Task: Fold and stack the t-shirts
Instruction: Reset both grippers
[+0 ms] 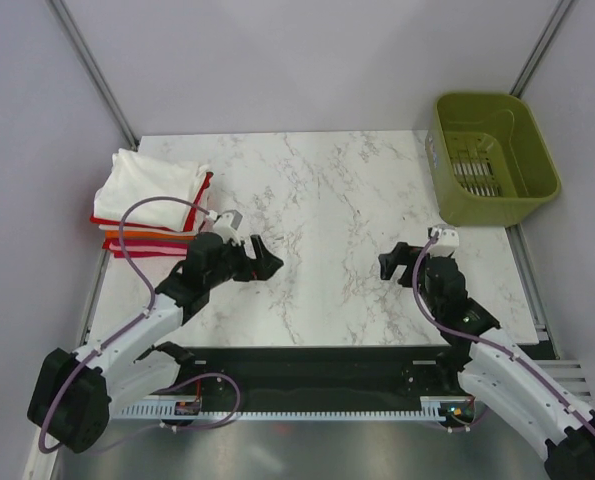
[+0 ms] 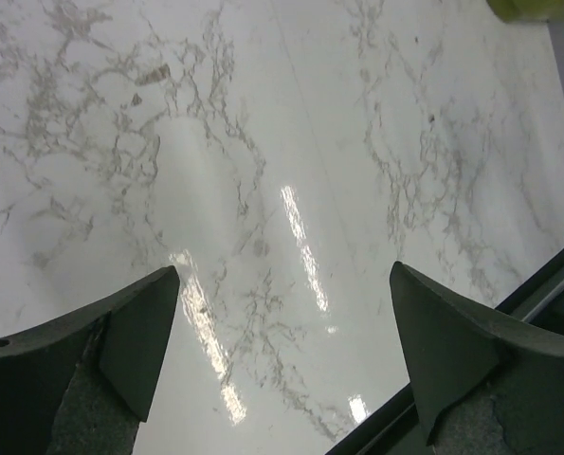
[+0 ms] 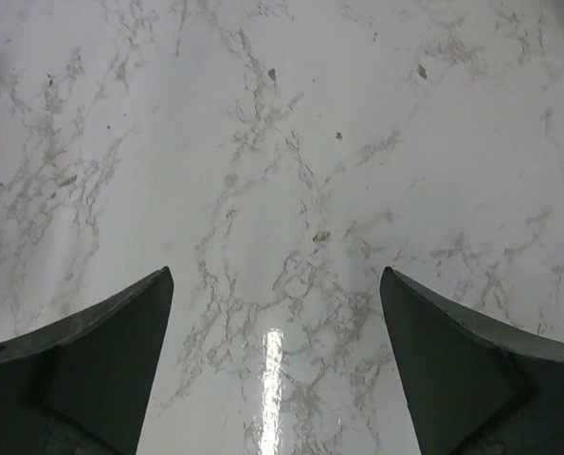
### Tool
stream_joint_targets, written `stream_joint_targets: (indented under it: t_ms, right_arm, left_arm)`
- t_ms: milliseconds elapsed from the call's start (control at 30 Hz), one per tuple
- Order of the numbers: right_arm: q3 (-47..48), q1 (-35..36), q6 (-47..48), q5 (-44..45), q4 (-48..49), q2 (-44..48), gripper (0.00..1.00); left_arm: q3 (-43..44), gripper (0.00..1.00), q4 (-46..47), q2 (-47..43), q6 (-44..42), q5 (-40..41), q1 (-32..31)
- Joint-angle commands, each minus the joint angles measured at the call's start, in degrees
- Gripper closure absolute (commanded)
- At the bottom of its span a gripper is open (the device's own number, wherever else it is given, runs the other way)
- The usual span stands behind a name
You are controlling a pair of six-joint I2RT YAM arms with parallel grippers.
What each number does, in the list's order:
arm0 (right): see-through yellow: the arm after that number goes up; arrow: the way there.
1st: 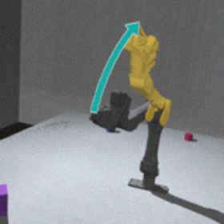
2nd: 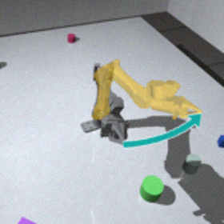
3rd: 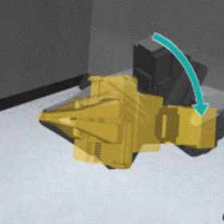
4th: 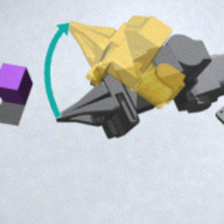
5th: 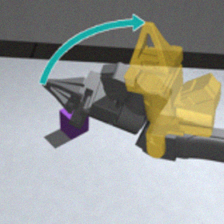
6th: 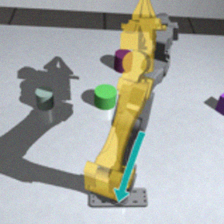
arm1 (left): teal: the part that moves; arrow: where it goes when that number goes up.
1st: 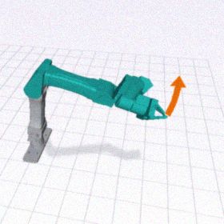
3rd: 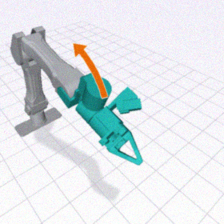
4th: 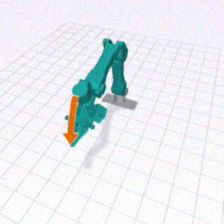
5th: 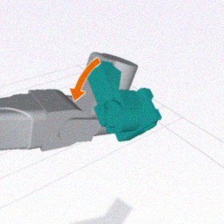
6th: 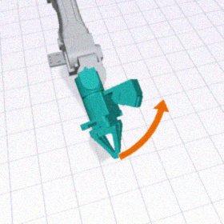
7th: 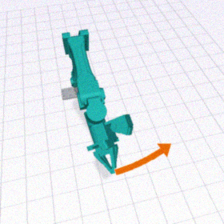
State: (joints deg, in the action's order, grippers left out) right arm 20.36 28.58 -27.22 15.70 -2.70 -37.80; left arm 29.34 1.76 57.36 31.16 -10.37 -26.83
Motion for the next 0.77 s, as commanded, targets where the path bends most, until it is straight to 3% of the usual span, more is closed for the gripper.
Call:
stream_joint_targets:
  t_ms: [0, 100, 233, 500, 733]
  right_arm:
    - [-3.7, -0.2, -1.4, 1.2, -0.2, 4.4, 0.02]
    - [-6.6, -0.2, -4.2, 3.9, -2.2, 8.5, 0.02]
    - [-9.3, -0.1, -5.3, 1.1, -0.9, 12.2, 0.02]
    - [-9.4, -0.1, -7.3, 1.2, 0.1, 10.2, 0.02]
    - [-7.8, -0.1, -8.5, 3.5, -1.3, 7.0, 0.02]
  left_arm:
    - [-4.0, 0.0, 6.5, -5.0, -7.1, 0.9, -2.3]
    - [-5.8, 0.0, 2.7, -8.4, -8.4, 0.2, -2.6]
    - [-10.1, 0.0, 1.0, -13.2, -7.5, 0.7, -2.8]
    - [-16.1, 0.0, 1.2, -24.0, -5.3, 5.1, -2.7]
    - [-15.2, 0.0, 0.1, -21.9, -4.9, 7.5, -2.7]
